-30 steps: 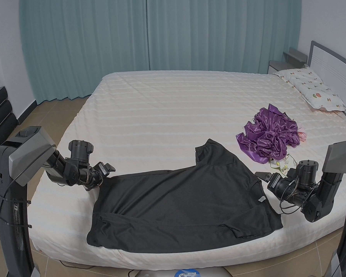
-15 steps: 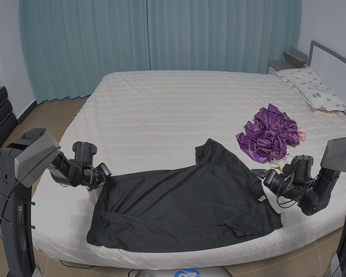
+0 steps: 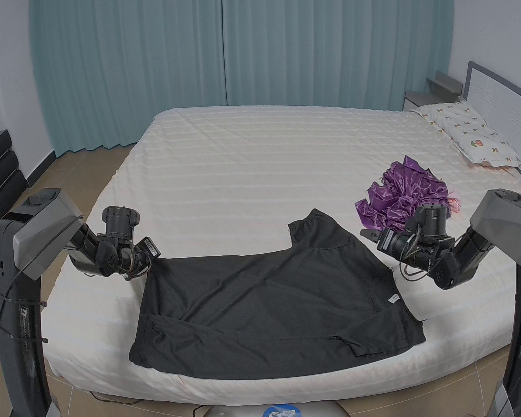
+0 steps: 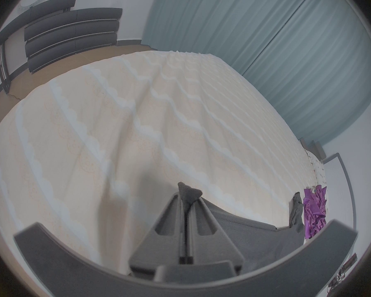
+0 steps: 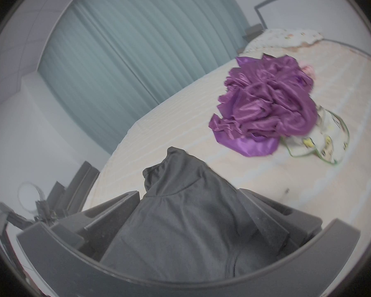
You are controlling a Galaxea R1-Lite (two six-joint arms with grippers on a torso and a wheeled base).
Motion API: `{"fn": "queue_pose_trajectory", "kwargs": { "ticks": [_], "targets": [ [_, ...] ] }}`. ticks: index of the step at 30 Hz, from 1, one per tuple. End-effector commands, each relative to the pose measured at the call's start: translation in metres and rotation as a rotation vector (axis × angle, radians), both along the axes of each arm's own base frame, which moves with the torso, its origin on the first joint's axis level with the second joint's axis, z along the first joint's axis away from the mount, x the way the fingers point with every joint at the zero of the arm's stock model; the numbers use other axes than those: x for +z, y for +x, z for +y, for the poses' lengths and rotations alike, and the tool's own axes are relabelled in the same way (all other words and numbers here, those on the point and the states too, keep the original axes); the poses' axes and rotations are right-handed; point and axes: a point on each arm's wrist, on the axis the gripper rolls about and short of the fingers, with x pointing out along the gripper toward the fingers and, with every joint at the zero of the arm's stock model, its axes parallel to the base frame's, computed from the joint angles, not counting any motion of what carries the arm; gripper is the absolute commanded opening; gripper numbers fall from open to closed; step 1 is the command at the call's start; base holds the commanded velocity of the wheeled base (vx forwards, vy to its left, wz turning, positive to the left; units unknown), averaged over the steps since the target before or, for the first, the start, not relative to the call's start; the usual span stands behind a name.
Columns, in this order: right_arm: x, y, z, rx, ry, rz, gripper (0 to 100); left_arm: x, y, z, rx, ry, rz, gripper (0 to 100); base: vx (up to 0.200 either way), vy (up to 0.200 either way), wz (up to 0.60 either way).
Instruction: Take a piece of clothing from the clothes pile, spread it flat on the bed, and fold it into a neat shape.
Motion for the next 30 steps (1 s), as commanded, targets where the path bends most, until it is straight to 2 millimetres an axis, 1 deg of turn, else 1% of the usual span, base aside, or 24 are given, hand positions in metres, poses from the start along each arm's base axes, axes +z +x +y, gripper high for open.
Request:
{"fn": "queue_pose_trajectory", "kwargs": {
  "ticks": [1,2,5,6,7,8,13,15,16,18,23,26,30],
  "targets": [
    [-0.029,0.027,0.014,0.042,-0.096,0.024,100,0.01,-0.005,0.0,0.0,-0.001,-0.013,0,0.0,0.0,0.0],
    [-0.029,0.039,0.016,0.047,-0.107,0.03,100,0.009,-0.005,0.0,0.0,0.0,-0.01,0,0.0,0.0,0.0],
    [-0.039,0.051,0.02,0.061,-0.132,0.041,100,0.005,-0.007,0.0,0.0,-0.001,0.006,0,0.0,0.0,0.0],
    [-0.038,0.052,0.02,0.061,-0.133,0.039,100,0.005,-0.007,0.0,0.0,-0.001,0.004,0,0.0,0.0,0.0],
    [-0.043,0.062,0.022,0.071,-0.162,0.018,100,0.003,-0.009,0.0,0.0,-0.003,0.012,0,0.0,0.0,0.0],
    [-0.044,0.066,0.023,0.069,-0.165,0.008,100,0.003,-0.009,0.0,0.0,-0.003,0.013,0,0.0,0.0,0.0],
    [-0.05,0.08,0.021,0.054,-0.17,0.006,100,0.002,-0.012,0.001,0.0,0.0,0.024,0,0.0,0.0,0.0],
    [-0.055,0.085,0.022,0.053,-0.169,-0.003,100,0.002,-0.012,0.001,0.0,0.0,0.024,0,0.0,0.0,0.0],
    [-0.061,0.091,0.023,0.053,-0.166,-0.014,100,0.001,-0.012,0.001,0.003,-0.001,0.024,0,0.0,0.0,0.0],
    [-0.069,0.095,0.026,0.055,-0.165,-0.02,100,0.002,-0.012,0.001,0.001,-0.001,0.024,0,0.0,0.0,0.0],
    [-0.073,0.102,0.034,0.052,-0.128,-0.04,100,0.001,-0.013,0.001,0.007,-0.007,0.024,0,0.0,0.0,0.0],
    [-0.069,0.107,0.033,0.045,-0.119,-0.056,100,0.002,-0.013,0.0,0.005,-0.005,0.023,0,0.0,0.0,0.0],
    [-0.076,0.11,0.031,0.037,-0.116,-0.058,100,0.005,-0.012,-0.001,0.004,-0.005,0.016,0,0.0,0.0,0.0]
  ]
}}
